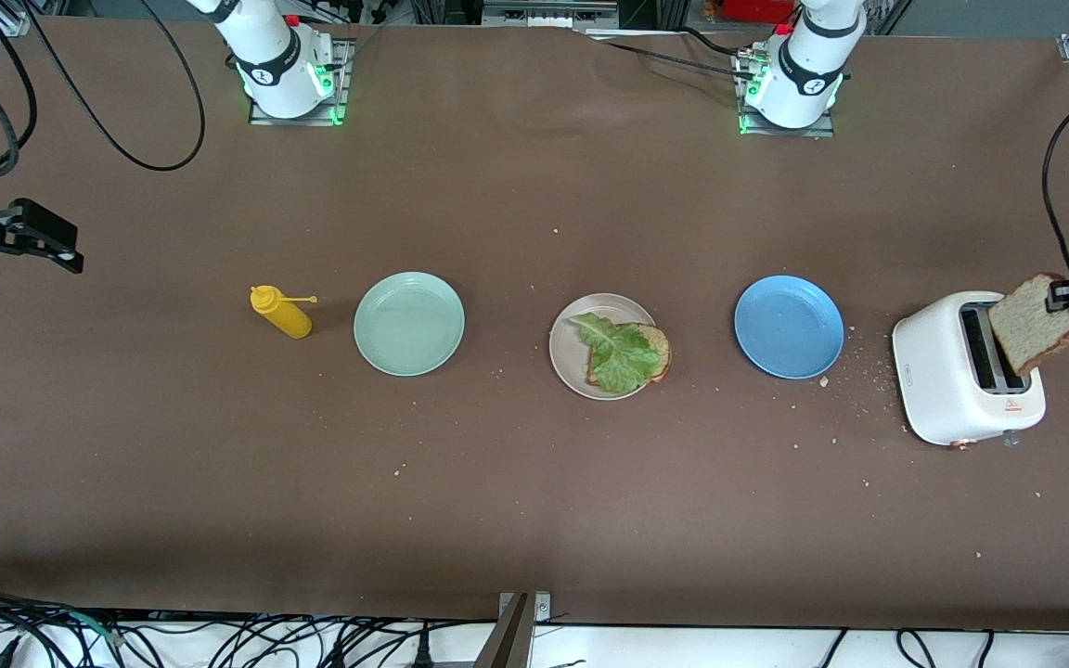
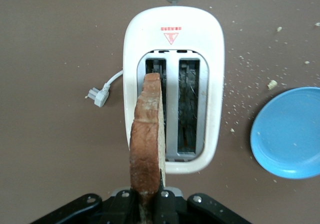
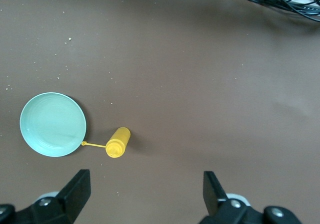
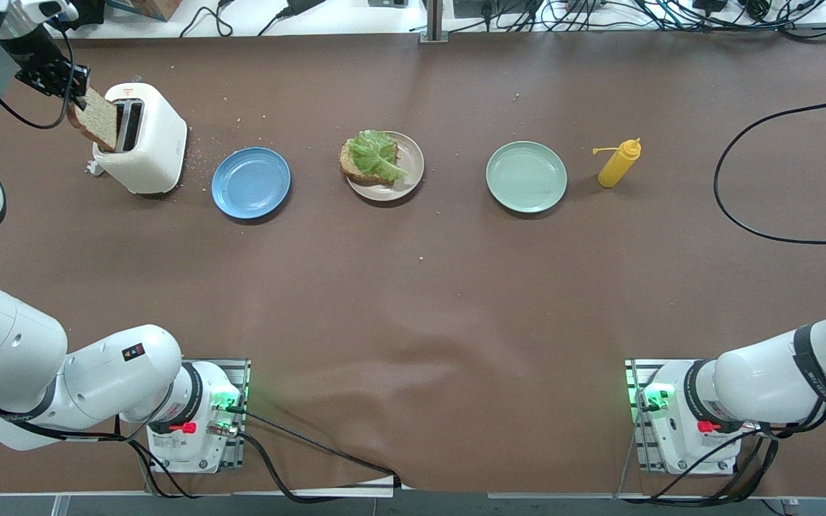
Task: Make sandwich in beige plate with both arms
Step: 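Carry the bread slice with the left gripper over the beige plate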
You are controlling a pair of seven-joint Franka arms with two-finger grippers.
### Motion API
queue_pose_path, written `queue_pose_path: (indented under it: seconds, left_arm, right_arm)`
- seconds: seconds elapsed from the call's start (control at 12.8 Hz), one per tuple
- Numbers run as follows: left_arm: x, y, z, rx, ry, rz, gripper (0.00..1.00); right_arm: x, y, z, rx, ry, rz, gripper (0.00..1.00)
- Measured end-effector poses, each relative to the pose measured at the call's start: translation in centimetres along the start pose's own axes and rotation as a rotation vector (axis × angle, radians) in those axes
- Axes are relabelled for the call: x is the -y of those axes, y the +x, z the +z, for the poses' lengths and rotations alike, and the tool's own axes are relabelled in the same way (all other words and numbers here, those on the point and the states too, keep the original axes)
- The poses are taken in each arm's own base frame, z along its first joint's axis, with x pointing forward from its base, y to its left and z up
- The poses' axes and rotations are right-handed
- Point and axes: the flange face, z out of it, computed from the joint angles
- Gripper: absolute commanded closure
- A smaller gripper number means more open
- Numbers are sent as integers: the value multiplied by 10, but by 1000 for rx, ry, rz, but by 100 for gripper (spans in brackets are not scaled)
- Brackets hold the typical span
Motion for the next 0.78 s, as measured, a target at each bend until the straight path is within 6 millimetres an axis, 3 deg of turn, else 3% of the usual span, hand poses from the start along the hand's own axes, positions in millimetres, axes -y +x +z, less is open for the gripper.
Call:
queue_pose_path:
  seconds: [0.23, 0.31, 0.47, 0.78]
  left_arm:
    - [-49, -4, -53, 28, -5, 79, 100]
    - [-73, -3, -63, 31, -6, 119, 92]
    - [-127, -4, -70, 55, -11, 208, 100]
    - [-240, -7, -60, 112, -26, 311, 100]
  right_arm:
    - [16, 16, 38, 49, 6, -13, 0]
    - [16, 21, 49, 60, 6, -9, 0]
    - [16, 23, 56, 69, 7, -1, 0]
    - [15, 22, 51, 63, 6, 1, 0]
